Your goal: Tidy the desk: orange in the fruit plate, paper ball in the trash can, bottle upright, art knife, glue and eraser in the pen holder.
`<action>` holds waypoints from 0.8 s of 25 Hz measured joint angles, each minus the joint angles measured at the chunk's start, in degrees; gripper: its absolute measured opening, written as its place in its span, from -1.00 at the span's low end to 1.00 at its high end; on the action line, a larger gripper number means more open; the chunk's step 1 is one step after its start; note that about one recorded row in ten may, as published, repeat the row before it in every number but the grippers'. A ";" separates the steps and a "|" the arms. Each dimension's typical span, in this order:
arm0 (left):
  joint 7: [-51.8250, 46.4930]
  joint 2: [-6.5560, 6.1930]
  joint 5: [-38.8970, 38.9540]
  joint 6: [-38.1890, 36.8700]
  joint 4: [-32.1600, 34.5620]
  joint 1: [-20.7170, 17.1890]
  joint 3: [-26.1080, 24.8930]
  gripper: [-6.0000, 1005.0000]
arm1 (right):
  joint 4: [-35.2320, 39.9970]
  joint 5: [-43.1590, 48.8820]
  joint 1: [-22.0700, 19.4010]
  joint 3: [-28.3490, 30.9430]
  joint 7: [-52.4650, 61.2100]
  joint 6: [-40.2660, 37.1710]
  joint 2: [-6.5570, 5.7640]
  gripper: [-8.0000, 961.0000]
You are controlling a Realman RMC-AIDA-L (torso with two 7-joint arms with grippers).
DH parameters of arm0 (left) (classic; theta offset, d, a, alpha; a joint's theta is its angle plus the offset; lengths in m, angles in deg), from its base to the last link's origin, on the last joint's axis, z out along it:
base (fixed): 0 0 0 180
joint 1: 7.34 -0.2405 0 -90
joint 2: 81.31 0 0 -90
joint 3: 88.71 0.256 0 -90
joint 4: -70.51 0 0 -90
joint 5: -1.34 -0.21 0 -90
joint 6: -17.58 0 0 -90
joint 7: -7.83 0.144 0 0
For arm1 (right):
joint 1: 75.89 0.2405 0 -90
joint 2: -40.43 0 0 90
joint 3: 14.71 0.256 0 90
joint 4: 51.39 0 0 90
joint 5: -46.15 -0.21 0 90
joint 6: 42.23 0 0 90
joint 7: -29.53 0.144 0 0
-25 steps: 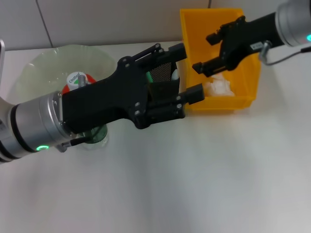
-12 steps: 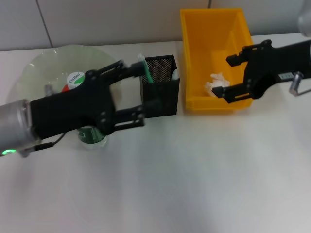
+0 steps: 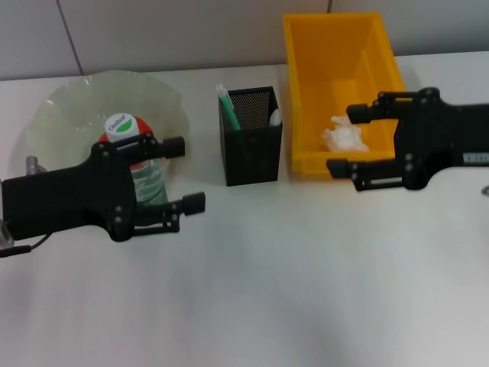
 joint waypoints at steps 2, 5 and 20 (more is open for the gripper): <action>-0.62 0.00 -1.06 -0.19 0.76 -0.09 -0.15 0.64 | -2.78 -2.90 -0.68 0.01 -2.34 -0.22 -0.01 0.64; -0.62 0.00 -1.06 -0.19 0.76 -0.09 -0.15 0.64 | -8.22 -7.17 -0.97 0.13 -6.08 -1.29 -0.05 0.64; -7.57 0.91 -11.87 -2.64 11.84 0.21 -0.76 0.64 | -27.64 -11.50 2.19 -0.82 -20.07 -7.96 -0.04 0.64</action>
